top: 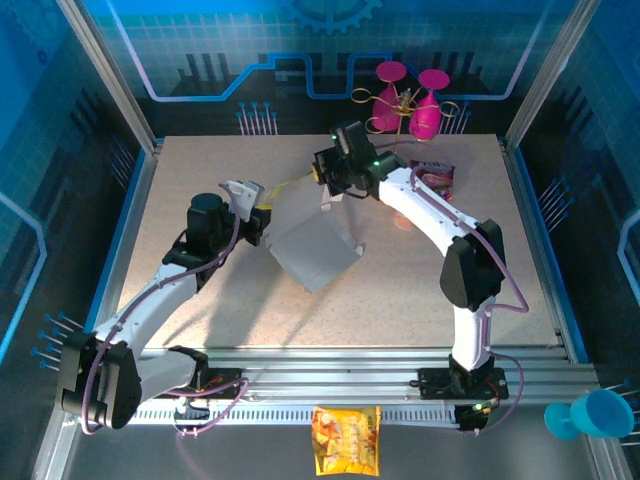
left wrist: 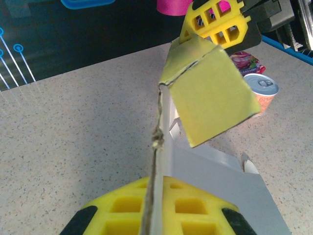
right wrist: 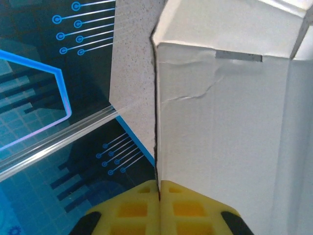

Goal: Fold the paper box

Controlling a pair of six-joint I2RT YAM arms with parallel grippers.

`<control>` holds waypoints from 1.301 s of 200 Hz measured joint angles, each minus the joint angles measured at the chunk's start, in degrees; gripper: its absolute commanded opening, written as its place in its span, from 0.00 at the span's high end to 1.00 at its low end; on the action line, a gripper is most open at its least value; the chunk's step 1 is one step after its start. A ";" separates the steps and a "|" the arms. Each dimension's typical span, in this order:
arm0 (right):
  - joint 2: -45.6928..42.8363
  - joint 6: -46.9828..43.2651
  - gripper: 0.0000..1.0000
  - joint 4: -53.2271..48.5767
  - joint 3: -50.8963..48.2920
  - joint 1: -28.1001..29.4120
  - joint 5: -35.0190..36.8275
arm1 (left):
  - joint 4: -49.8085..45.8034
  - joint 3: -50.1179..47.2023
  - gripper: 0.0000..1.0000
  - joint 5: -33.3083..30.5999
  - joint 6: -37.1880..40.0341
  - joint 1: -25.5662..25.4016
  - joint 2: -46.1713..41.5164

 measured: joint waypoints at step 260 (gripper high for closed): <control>-9.09 1.60 1.00 9.05 -15.45 1.29 13.33 | -45.35 40.35 0.55 -5.38 -90.14 -6.82 15.63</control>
